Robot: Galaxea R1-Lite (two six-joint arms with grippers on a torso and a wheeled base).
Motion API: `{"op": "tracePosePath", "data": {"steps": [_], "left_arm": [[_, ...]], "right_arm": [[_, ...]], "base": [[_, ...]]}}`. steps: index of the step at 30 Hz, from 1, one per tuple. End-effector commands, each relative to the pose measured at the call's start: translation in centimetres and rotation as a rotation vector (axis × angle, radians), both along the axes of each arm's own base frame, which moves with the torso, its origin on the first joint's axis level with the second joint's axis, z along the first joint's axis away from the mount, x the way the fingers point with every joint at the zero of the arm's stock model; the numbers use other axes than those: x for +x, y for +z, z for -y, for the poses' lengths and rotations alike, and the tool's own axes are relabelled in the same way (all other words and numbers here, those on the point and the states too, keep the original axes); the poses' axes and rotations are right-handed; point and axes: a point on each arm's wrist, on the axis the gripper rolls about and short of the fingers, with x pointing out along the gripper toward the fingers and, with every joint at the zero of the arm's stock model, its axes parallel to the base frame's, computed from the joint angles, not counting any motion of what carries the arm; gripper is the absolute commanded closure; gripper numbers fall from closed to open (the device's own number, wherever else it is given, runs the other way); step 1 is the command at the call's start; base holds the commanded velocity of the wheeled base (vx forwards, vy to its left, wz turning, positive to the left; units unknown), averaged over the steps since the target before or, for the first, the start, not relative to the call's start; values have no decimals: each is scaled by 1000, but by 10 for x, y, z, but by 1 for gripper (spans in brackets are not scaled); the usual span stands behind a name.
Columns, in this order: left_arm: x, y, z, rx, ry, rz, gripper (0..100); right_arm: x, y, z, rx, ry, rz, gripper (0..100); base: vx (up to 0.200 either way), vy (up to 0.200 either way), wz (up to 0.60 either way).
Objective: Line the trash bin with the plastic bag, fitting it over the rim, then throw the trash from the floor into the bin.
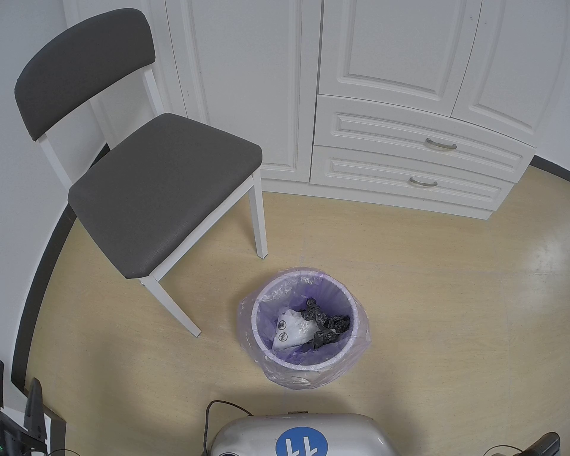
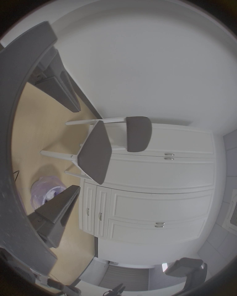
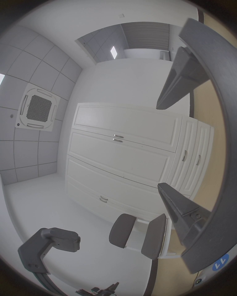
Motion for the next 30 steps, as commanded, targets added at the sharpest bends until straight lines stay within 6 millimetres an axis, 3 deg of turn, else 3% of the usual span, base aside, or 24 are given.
{"op": "tracePosePath", "data": {"steps": [1, 4, 15, 30], "left_arm": [[4, -17, 0, -32, 2, -60, 0], [4, -24, 0, -41, 17, -142, 0], [4, -25, -2, -49, 79, -151, 0], [5, -30, 1, 92, -21, -193, 0]], "right_arm": [[2, -8, 0, -10, -19, 3, 0], [2, -8, 0, -26, -34, 2, 0], [2, -9, 1, -11, -58, 1, 0], [6, -13, 1, -31, -91, -60, 0]], "base": [[0, 0, 0], [0, 0, 0], [0, 0, 0], [0, 0, 0]]}}
